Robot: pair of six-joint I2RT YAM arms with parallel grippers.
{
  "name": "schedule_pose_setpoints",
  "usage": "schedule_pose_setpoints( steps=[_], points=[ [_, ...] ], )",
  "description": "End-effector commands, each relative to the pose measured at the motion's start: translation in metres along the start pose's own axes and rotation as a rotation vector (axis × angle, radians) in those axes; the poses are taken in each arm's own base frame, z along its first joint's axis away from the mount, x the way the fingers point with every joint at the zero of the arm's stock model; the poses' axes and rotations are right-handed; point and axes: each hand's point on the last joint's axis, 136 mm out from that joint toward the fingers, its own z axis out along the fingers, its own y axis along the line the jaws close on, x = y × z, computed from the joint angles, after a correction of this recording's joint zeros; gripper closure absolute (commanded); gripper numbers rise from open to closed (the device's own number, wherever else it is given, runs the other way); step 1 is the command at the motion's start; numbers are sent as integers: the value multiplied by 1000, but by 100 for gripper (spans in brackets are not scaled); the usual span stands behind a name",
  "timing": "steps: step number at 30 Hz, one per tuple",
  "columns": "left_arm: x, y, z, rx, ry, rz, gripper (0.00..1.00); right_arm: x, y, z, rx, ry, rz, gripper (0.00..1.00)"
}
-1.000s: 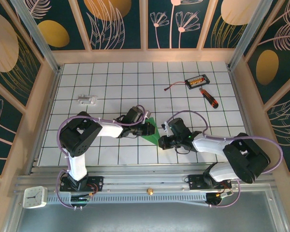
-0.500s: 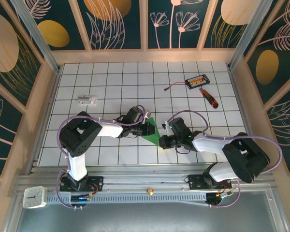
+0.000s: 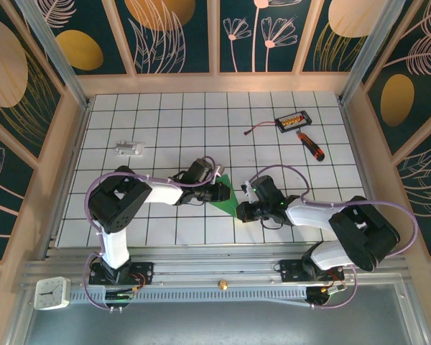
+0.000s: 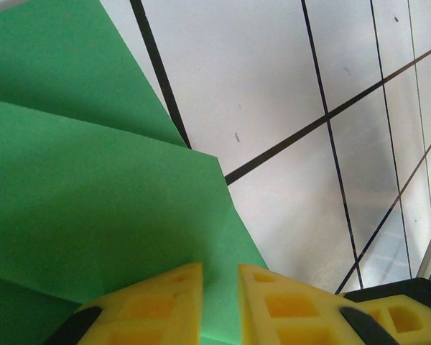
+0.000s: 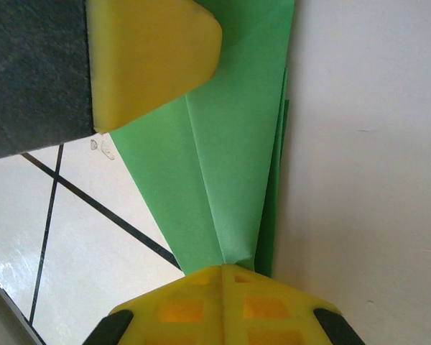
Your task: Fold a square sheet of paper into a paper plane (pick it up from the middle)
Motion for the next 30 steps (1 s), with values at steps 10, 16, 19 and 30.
schedule_pose_setpoints(
  steps=[10,16,19,30],
  points=[
    [18,31,7,-96,54,-25,79,27,-20,0,46,53,49,92],
    [18,33,7,-100,54,-25,79,41,-29,-4,83,80,94,93],
    [18,32,7,-99,56,-24,79,45,-31,-5,89,90,109,93],
    [17,32,6,-100,53,-23,79,62,-37,-11,128,127,189,95]
  ],
)
